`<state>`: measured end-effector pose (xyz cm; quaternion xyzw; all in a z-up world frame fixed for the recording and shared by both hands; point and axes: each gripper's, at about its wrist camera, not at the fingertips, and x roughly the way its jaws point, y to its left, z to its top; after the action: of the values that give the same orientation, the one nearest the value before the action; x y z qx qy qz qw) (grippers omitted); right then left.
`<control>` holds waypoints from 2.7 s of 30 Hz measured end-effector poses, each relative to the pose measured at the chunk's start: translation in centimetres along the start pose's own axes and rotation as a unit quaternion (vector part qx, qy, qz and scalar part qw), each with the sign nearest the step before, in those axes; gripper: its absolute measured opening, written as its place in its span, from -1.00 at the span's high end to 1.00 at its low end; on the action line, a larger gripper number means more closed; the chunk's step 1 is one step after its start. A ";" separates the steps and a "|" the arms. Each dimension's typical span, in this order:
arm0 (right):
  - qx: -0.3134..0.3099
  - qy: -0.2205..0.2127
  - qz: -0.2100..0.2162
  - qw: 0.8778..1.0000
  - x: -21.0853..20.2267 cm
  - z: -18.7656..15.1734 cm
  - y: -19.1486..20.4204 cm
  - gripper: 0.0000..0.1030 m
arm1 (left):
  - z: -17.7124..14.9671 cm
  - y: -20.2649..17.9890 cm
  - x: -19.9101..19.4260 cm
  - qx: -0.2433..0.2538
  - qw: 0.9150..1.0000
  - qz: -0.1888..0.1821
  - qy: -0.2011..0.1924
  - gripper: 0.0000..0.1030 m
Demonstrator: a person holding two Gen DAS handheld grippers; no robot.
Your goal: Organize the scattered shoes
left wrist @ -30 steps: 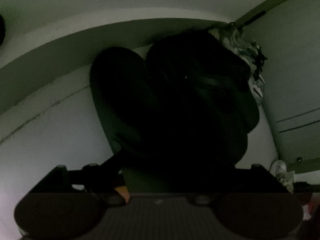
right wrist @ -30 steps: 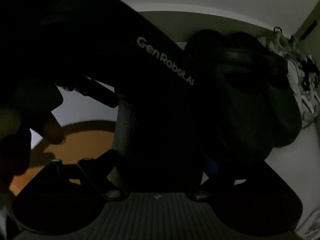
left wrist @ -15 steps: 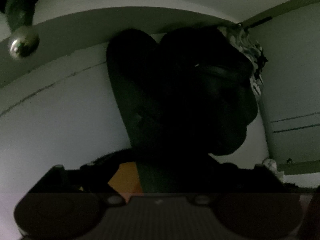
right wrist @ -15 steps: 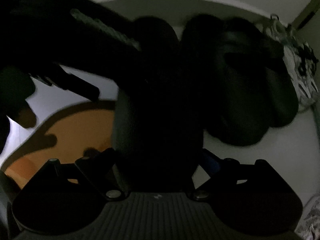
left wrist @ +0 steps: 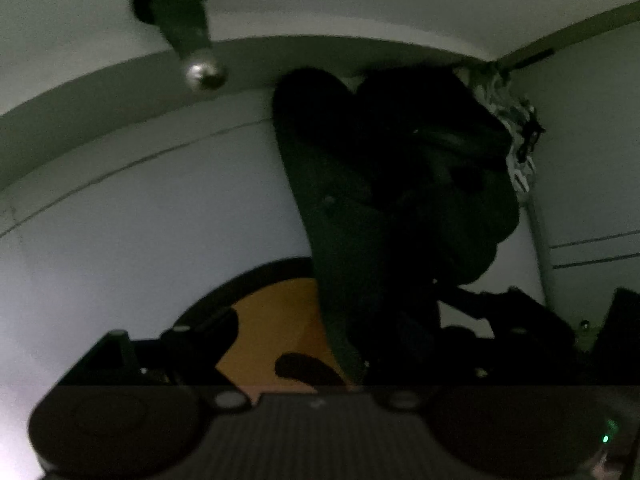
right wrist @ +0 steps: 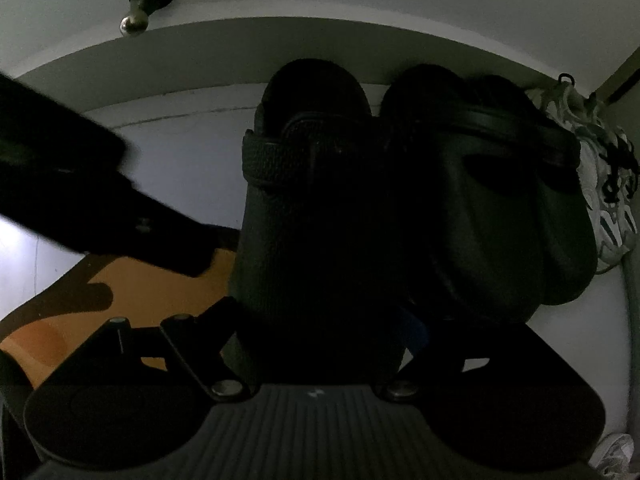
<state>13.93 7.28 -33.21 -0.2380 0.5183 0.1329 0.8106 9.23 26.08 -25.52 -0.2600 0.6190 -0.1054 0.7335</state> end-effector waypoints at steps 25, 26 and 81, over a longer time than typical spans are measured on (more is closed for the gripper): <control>-0.117 0.014 0.084 0.989 -10.5 -5.0 5.2 -0.80 | -4.0 5.7 -6.1 -0.113 0.990 0.059 0.054 -0.86; -0.120 0.010 0.084 0.989 -10.8 -5.0 5.3 -0.80 | -4.1 5.8 -6.2 -0.116 0.990 0.058 0.054 -0.86; -0.277 0.088 0.212 0.933 -7.9 -13.0 17.1 -1.00 | -6.4 13.1 -8.2 -0.152 0.988 0.041 0.012 -0.70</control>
<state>-7.46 15.23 -34.87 -0.3484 0.5683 0.4188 0.6166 -0.82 39.36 -25.87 -0.3416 0.6468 0.0165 0.6817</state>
